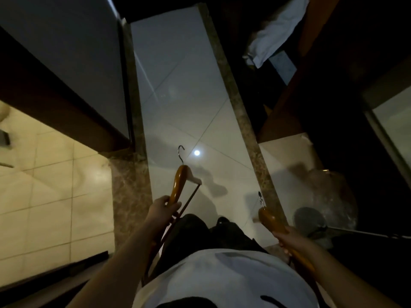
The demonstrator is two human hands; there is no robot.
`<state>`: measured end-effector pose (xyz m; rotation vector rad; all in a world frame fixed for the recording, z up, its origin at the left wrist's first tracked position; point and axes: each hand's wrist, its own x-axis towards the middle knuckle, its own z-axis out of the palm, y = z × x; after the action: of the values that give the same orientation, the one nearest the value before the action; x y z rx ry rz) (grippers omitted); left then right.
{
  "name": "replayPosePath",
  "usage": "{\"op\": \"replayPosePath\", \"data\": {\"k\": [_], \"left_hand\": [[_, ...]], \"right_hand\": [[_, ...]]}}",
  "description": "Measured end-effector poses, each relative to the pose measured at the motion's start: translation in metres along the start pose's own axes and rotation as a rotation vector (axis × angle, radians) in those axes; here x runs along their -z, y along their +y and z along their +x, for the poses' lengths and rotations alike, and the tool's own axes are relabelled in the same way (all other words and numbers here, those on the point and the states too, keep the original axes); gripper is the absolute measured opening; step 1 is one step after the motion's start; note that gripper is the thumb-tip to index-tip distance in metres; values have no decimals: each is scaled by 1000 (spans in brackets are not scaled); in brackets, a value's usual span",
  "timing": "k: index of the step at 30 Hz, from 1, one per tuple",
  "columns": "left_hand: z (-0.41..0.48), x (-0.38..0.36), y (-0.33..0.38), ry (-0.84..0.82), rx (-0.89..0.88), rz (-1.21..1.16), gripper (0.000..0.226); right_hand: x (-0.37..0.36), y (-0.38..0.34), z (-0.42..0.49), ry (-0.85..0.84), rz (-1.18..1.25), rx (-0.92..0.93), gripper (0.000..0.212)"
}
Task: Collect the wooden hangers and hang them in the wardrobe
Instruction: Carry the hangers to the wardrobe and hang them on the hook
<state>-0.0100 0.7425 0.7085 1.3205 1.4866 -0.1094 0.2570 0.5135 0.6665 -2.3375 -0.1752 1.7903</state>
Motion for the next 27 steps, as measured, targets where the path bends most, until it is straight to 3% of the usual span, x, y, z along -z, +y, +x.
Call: {"op": "replayPosePath", "data": {"k": [4,11,20,27], "left_hand": [[43,16,54,-32,-57,31,17],[139,83,95,-46,-3,62,17],[222,193,122,19,136,93,19],[290,242,172,5,156,192,28]], "right_hand": [[26,-21,25,45,88,-61,29],[39,-154,58,90,151,-89,32],[42,-384,75,35,178,191,18],[69,-503,99,17,161,338,7]]}}
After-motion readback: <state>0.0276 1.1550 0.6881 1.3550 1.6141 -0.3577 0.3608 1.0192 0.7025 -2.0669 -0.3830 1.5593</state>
